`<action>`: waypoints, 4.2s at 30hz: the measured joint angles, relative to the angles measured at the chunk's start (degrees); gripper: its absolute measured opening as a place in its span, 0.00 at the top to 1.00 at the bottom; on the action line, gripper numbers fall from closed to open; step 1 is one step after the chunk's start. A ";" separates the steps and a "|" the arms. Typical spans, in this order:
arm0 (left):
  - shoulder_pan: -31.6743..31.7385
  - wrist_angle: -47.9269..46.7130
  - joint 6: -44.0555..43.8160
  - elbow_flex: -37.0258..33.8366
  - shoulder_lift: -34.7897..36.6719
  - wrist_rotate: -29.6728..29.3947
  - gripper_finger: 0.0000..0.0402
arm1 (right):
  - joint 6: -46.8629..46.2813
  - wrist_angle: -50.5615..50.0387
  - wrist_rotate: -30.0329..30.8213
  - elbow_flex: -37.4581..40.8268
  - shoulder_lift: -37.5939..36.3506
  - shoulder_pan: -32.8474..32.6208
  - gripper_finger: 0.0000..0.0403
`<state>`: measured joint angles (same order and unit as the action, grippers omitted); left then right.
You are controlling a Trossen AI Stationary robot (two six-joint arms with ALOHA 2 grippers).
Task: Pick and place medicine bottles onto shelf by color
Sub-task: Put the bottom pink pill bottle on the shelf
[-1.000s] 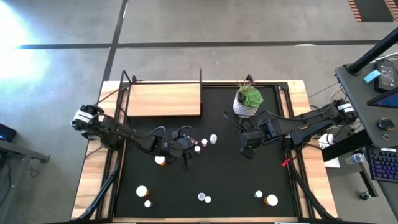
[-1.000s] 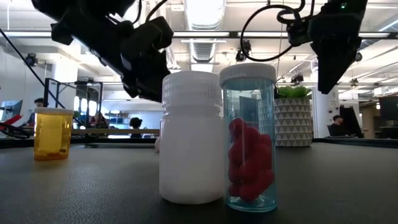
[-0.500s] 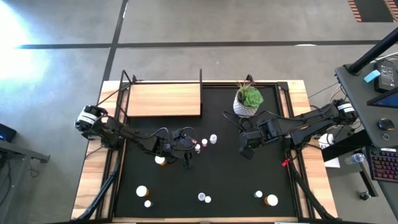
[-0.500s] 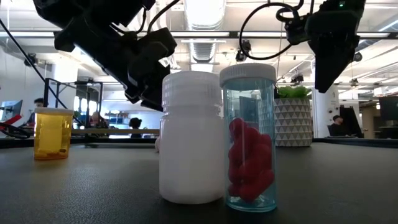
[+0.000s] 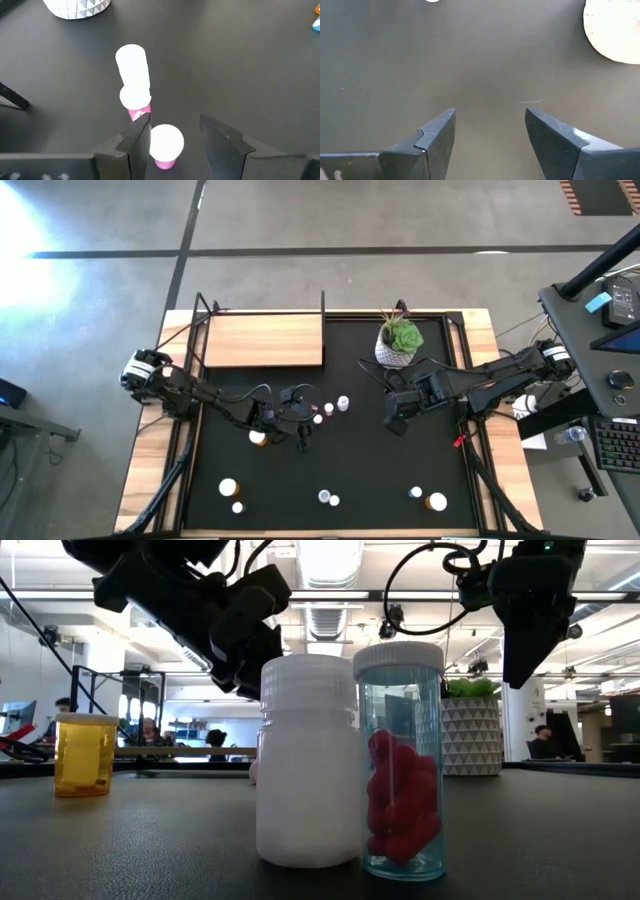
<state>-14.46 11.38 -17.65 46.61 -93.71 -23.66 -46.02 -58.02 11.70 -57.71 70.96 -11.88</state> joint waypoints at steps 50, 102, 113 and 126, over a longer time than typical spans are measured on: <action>1.25 0.08 -2.91 -0.52 -4.16 3.80 0.62 | 0.11 0.08 -0.02 0.00 -0.04 0.02 0.43; 29.69 -32.16 -13.55 -5.37 28.17 -17.24 0.77 | 0.05 0.69 -0.02 0.09 -0.04 0.02 0.43; 41.54 -38.24 -13.51 -7.36 31.12 -20.33 0.77 | 0.04 1.92 -0.02 0.09 -0.04 0.01 0.43; 50.70 -29.61 -13.53 -14.91 31.34 -19.37 0.77 | -0.02 3.67 -0.02 0.09 -0.04 0.01 0.43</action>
<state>36.24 -18.23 -31.18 31.70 -62.37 -43.03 -46.04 -54.34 11.68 -57.63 70.91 -11.87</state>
